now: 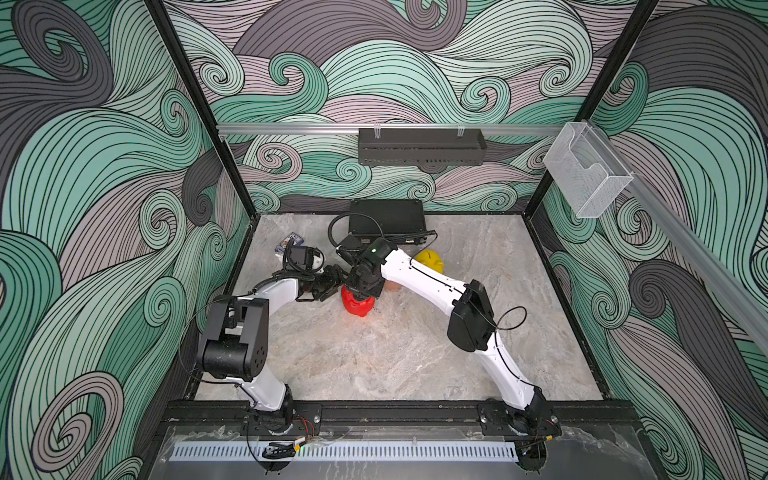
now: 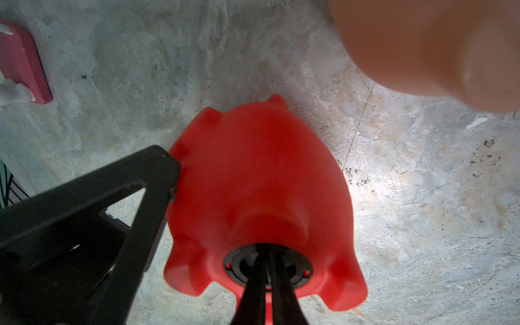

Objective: Close piggy banks
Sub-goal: Screw the knob on the piggy bank.

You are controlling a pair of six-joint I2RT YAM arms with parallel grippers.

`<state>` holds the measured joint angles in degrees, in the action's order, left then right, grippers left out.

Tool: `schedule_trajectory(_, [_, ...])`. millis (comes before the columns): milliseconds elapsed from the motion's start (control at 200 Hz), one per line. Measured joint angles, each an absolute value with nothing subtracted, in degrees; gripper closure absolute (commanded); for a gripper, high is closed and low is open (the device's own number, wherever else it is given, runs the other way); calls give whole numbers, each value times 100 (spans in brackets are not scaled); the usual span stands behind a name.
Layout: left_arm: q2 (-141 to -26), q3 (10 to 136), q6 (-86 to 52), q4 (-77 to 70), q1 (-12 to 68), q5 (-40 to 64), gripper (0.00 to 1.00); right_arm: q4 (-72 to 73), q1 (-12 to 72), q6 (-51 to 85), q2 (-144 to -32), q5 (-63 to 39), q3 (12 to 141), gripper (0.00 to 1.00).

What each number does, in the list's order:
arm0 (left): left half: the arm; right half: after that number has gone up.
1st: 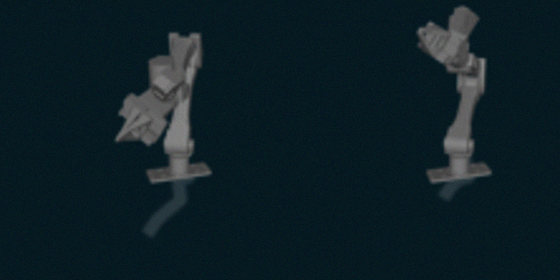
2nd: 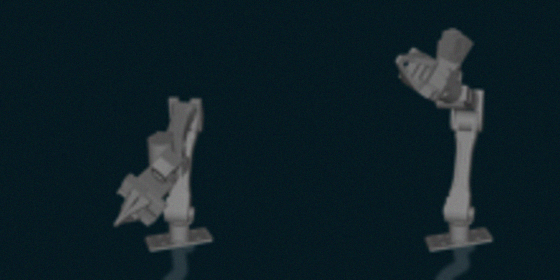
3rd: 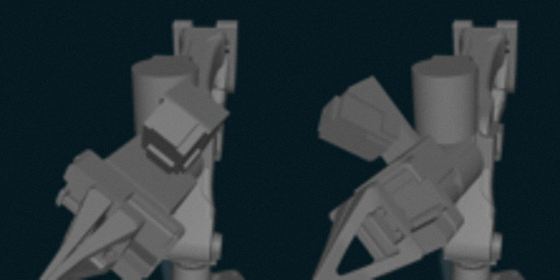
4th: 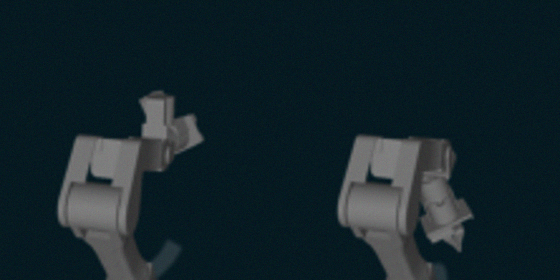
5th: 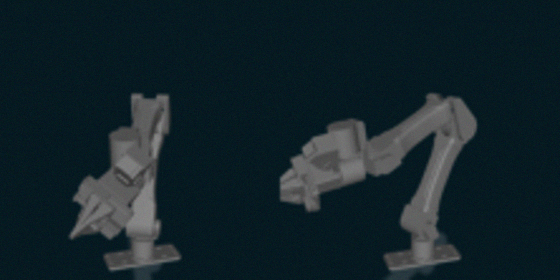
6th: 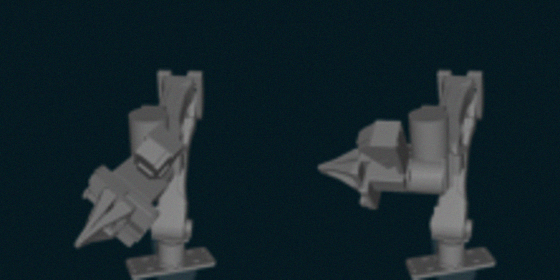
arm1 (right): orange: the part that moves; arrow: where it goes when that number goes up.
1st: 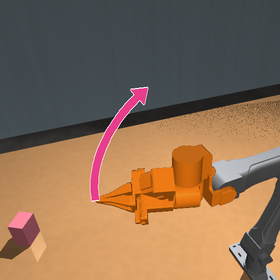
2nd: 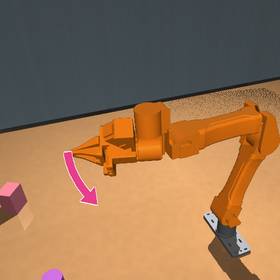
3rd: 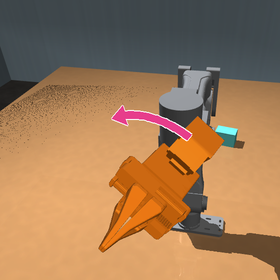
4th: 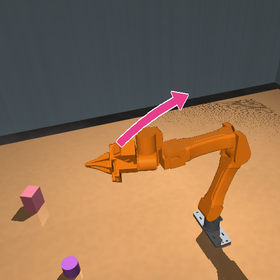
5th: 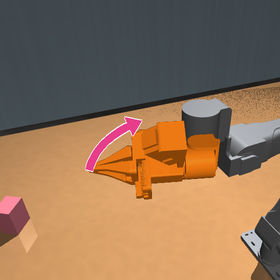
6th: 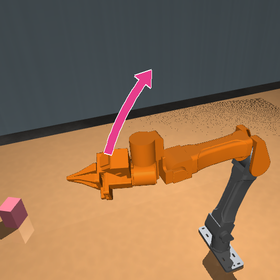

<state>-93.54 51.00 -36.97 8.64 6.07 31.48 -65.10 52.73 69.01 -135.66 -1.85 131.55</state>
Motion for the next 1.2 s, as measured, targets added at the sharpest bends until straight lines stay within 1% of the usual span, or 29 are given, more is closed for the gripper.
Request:
schedule_trajectory(320, [-9354,5203,-3651,1094,607,3041,27,-6545,5264,6788,-13371,-152,13102,79])
schedule_trajectory(435, [-9354,5249,-3640,1203,607,3009,25,-6549,5271,6744,-13216,-145,13100,78])
schedule_trajectory(575, [-9279,5282,-3607,1389,604,2963,24,-6552,5293,6591,-12921,-89,13091,75])
schedule_trajectory(750, [-8923,5315,-3470,1973,604,2746,23,-6547,5371,6082,-12366,305,12888,66])
schedule_trajectory(921, [-8141,5450,-3273,2453,602,2394,21,-6534,5437,5317,-11598,1092,12276,55])
schedule_trajectory(1006, [-7741,5555,-3146,2683,591,2215,21,-6453,5435,4849,-11161,1605,11850,48])
schedule_trajectory(1046, [-7583,5605,-3083,2779,576,2150,21,-6377,5428,4622,-10956,1835,11618,46])
schedule_trajectory(1101, [-7404,5631,-3004,2886,574,2084,21,-6257,5402,4278,-10689,2108,11275,46])
schedule_trajectory(1151, [-7218,5631,-2928,3022,574,2040,21,-6077,5347,3953,-10409,2294,10903,40])
schedule_trajectory(1201, [-7035,5625,-2851,3153,574,2008,21,-5900,5262,3645,-10141,2416,10512,39])
